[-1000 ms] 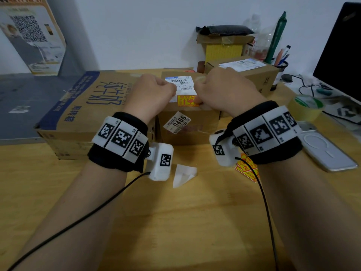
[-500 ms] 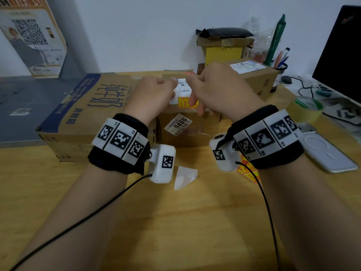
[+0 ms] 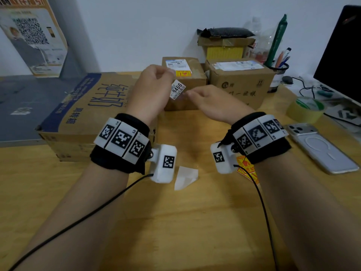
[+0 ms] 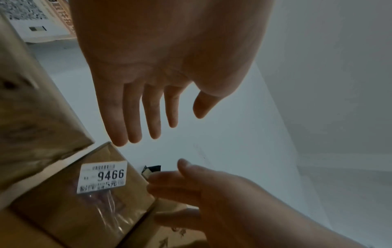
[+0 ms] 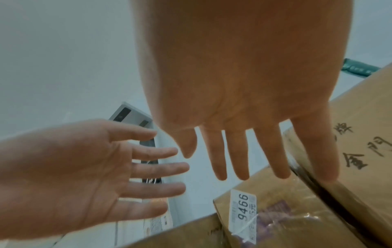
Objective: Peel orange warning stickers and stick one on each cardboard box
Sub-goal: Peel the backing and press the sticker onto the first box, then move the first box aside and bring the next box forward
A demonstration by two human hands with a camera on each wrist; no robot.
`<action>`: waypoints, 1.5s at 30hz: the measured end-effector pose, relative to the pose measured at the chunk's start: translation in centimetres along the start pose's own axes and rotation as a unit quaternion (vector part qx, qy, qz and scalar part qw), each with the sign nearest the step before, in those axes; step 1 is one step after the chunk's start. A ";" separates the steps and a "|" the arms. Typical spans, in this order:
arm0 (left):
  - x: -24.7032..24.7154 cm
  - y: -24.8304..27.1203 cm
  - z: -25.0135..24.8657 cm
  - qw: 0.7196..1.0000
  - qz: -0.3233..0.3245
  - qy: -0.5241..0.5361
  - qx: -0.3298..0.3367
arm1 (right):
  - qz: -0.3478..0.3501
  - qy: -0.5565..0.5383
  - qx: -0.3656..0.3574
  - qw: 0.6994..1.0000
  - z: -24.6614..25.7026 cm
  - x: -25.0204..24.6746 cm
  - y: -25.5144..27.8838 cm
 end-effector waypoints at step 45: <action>3.2 0.3 -5.9 0.978 -0.039 0.184 -0.089 | -0.403 -0.358 0.058 0.840 -5.0 -13.2 3.9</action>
Point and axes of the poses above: each hand's wrist, its own y-axis away from the middle knuckle, its own x-axis out of the palm, z = x × y, the point moved 6 cm from there along -y, towards the middle knuckle, and after that the axes turned 4 degrees about x, right-handed, at the moved point
